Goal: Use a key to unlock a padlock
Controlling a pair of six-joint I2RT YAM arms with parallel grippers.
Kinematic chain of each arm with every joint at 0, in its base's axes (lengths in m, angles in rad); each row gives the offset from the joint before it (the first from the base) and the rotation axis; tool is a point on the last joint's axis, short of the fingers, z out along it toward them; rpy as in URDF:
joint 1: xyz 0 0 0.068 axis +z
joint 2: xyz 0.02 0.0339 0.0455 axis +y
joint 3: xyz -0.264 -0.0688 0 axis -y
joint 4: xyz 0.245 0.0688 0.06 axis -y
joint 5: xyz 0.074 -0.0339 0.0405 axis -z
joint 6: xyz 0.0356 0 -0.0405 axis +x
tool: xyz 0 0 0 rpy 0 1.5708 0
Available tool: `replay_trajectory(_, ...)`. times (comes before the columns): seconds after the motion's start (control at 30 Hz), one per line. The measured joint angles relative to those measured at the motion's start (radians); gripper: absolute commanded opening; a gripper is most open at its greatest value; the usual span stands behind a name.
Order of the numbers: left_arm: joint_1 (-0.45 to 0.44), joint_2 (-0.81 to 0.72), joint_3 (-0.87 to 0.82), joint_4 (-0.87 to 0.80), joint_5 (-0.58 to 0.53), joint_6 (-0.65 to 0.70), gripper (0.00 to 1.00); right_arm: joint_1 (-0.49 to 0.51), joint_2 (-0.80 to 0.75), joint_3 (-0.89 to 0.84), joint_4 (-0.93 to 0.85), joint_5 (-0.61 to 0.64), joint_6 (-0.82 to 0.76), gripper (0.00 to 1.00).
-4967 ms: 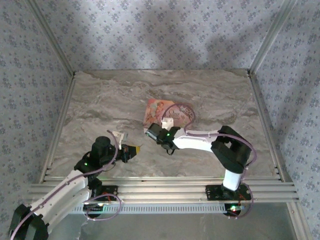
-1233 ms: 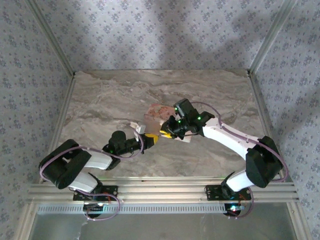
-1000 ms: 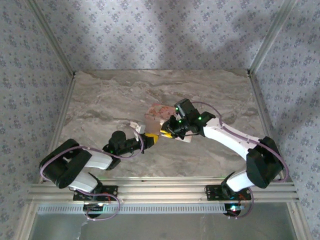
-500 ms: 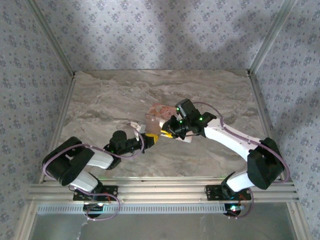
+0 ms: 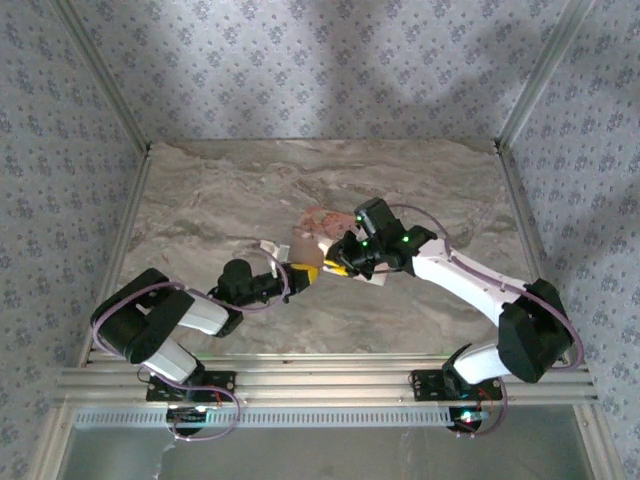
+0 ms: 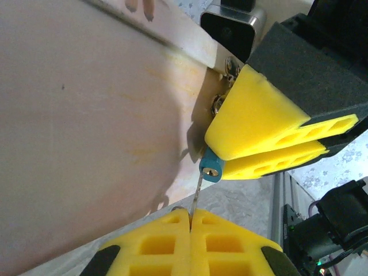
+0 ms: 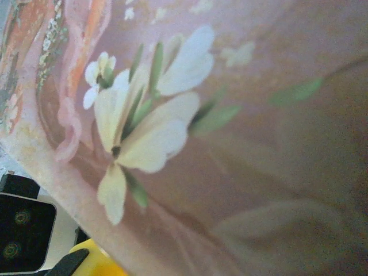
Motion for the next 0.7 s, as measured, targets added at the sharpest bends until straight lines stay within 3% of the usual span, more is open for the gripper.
replay_trajectory(0.7, 0.011, 0.059, 0.023, 0.041, 0.062, -0.071, 0.00, -0.008, -0.004, -0.015, 0.008, 0.003, -0.001, 0.00)
